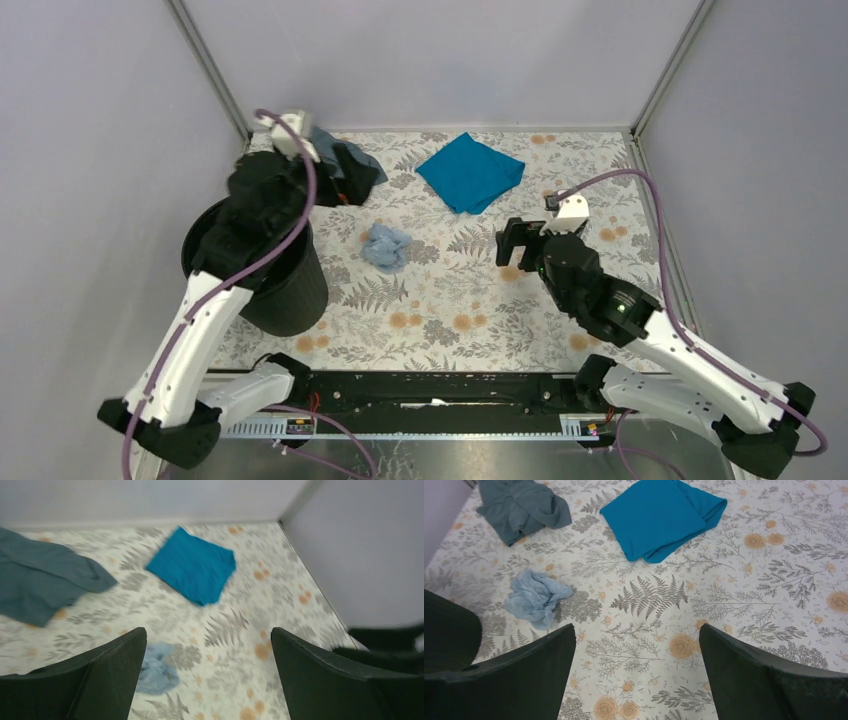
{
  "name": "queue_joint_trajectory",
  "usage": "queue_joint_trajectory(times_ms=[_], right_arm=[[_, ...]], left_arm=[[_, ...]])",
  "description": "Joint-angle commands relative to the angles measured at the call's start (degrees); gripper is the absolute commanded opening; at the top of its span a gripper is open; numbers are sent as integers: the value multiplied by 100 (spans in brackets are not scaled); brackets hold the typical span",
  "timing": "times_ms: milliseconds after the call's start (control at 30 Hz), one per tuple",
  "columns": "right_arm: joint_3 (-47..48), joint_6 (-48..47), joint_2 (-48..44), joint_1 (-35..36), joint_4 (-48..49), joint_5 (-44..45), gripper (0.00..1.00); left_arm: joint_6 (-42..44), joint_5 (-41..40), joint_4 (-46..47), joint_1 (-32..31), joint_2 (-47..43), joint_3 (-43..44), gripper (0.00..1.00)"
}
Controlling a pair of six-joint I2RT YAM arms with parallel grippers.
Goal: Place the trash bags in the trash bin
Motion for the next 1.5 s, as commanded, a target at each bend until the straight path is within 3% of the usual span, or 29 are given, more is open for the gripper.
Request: queue_joint_trajectory(times_ms=[0, 233, 400, 533, 700, 800, 1000, 1133, 1300, 1367, 1467], right_arm=[[265, 342, 745, -31, 19, 380, 100], [421, 598, 2277, -28, 1321, -503, 100], [679, 885, 3667, -40, 2683, -2063, 100], [1524, 1243, 4996, -105, 2932, -3225, 100], [1784, 1856, 6088, -391, 3659, -4392, 96], [1623, 1927, 6369, -478, 4212, -4731, 95], [1727, 1967, 6935, -561, 4360, -4869, 93], [1954, 2014, 7224, -607, 4347, -5077, 74], [1679, 2078, 7025, -613, 4633, -5307, 26], [1661, 1951, 6776, -616, 4289, -5343, 7], [1370, 1594, 5917, -607, 3644, -5253, 0]], left_arm=[[313, -698, -54, -915, 43, 285, 99], [559, -919, -98, -953, -293, 140, 99], [678, -1263, -244, -948, -656, -74, 99], [757, -1384, -335, -953, -926, -303, 99], [837, -1219, -466, -952, -1107, -329, 99], [906, -896, -520, -953, -1167, -242, 99], [1053, -537, -615, -953, -1127, -206, 99], [985, -219, -648, -952, -1039, -226, 99], [693, 579, -541, -950, -788, -167, 99], [549, 969, -463, -948, -618, -62, 99], [303, 1500, -275, -953, -347, 63, 99]])
